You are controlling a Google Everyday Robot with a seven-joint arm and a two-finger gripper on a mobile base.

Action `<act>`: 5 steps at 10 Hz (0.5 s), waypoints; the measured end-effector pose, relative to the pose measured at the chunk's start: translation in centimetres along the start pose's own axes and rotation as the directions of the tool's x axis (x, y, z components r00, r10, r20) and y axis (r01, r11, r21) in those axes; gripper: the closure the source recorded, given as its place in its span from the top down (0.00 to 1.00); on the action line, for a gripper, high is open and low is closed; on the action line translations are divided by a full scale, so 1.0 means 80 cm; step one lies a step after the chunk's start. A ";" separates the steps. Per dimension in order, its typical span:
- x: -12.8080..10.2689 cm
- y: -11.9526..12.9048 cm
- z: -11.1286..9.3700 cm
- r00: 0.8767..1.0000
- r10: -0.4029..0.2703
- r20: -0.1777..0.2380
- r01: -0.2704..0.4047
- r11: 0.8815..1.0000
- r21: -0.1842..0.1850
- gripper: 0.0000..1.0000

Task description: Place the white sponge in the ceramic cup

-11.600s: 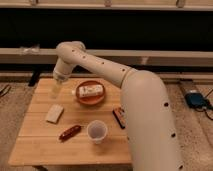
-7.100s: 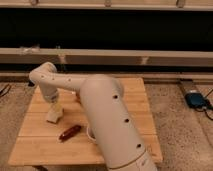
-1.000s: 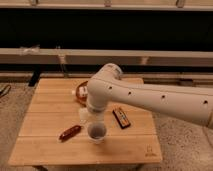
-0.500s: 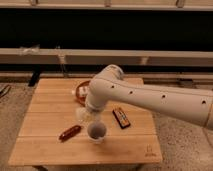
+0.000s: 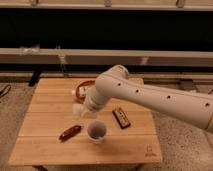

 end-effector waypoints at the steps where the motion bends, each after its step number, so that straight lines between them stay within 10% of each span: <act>1: 0.000 0.000 0.000 1.000 0.001 0.000 -0.001 1.000 -0.001 0.00; 5: 0.001 0.000 0.001 1.000 -0.003 0.000 0.003 1.000 0.000 0.00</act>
